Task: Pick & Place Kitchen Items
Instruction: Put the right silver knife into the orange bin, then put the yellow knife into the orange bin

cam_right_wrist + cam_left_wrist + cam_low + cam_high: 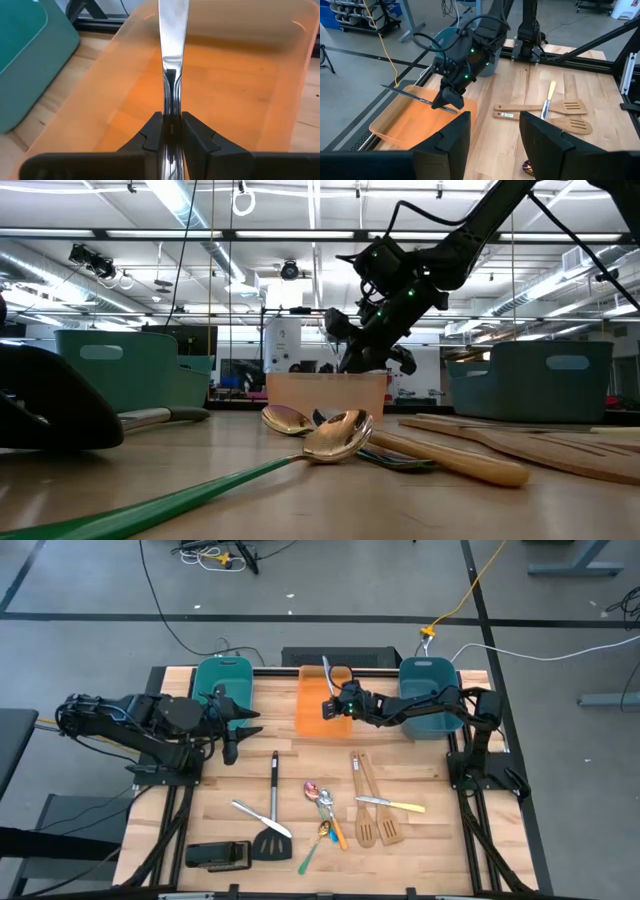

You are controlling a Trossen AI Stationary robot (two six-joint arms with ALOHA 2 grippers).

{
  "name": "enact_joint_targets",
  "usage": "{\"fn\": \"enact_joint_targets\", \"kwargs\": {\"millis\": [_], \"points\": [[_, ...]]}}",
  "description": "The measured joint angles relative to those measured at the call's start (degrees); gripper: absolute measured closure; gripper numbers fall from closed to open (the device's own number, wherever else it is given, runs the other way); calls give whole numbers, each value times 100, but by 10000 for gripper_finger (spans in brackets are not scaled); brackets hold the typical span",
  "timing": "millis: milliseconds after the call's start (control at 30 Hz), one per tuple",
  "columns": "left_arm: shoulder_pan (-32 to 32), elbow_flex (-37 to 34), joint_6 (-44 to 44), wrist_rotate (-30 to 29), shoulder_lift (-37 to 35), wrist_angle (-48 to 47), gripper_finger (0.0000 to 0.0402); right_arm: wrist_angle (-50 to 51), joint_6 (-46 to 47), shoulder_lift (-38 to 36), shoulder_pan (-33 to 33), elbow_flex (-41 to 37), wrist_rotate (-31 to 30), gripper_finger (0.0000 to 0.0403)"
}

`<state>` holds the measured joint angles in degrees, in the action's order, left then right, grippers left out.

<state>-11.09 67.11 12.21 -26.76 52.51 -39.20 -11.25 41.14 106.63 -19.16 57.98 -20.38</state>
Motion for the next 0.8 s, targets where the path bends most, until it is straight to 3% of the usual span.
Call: {"fn": "enact_joint_targets", "kwargs": {"millis": [300, 600, 800], "points": [[0, 0, 2, 0, 0, 0, 225, 109, -107, 0, 11, 0, 100, 349], [0, 0, 3, 0, 0, 0, 225, 90, -155, -2, 11, 0, 181, 284], [0, 0, 4, 0, 0, 0, 225, 65, -172, -2, 11, 0, 190, 292]]}}
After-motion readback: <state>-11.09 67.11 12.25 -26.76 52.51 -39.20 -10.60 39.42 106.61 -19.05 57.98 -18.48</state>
